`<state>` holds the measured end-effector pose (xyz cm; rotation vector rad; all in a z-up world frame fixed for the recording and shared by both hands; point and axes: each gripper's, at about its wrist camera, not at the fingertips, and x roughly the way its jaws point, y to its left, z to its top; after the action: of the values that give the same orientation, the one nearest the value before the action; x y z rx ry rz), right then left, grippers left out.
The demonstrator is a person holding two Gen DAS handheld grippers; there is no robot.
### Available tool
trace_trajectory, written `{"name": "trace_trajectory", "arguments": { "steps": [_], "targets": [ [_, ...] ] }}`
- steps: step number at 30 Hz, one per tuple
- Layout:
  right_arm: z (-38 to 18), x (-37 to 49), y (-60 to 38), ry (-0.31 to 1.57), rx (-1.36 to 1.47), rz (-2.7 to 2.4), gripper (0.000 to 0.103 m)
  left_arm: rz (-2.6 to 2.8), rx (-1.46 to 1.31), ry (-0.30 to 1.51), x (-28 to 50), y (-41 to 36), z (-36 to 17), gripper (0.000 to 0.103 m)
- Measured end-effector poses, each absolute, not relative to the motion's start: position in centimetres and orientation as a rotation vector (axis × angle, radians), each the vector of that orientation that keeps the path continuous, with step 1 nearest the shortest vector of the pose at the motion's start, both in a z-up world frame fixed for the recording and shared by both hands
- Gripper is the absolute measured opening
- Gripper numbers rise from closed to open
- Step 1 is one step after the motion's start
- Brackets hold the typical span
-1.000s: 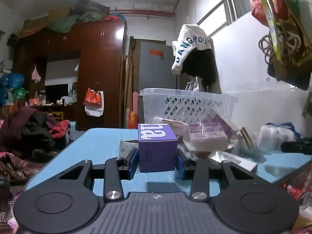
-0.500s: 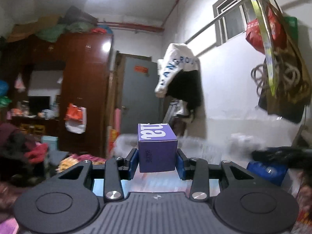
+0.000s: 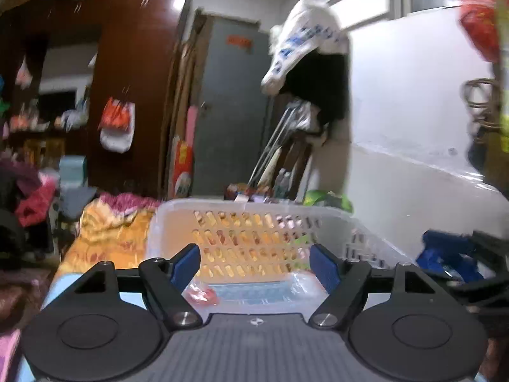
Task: Organize objects
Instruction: 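Lower the bottle into the basket with the right tool while the left tool drops the purple box in, then grasp a blue-and-white box with the right tool while the left tool grasps a white box with blue label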
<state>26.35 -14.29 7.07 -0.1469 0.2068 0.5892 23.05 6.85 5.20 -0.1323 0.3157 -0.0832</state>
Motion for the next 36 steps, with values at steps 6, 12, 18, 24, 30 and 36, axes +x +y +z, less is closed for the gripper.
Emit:
{"name": "trace_trajectory", "arguments": {
  "steps": [6, 12, 18, 24, 30, 36],
  "targets": [
    [3.8, 18.0, -18.9, 0.167, -0.059, 0.655, 0.103, -0.117, -0.058, 0.204, 11.4, 5.9, 2.3, 0.091],
    [-3.4, 11.0, -21.0, 0.182, 0.022, 0.658, 0.103, -0.090, -0.077, 0.204, 5.1, 5.8, -3.2, 0.092],
    [-4.7, 8.4, -17.9, 0.218, -0.002, 0.810, 0.100, -0.067, -0.057, 0.242, 4.2, 6.7, -6.0, 0.092],
    [-5.4, 8.1, -13.7, 0.208, -0.121, 0.809, 0.065, -0.051, -0.034, 0.251, 5.0, 6.6, -6.5, 0.091],
    [-5.8, 6.8, -12.7, 0.188, -0.193, 0.778, 0.041, -0.049, -0.005, 0.273, 5.1, 5.8, -7.0, 0.084],
    [-5.8, 6.2, -13.9, 0.171, -0.188, 0.772, 0.037, -0.065, -0.009, 0.286, 5.6, 5.1, -7.1, 0.074]
  ]
}}
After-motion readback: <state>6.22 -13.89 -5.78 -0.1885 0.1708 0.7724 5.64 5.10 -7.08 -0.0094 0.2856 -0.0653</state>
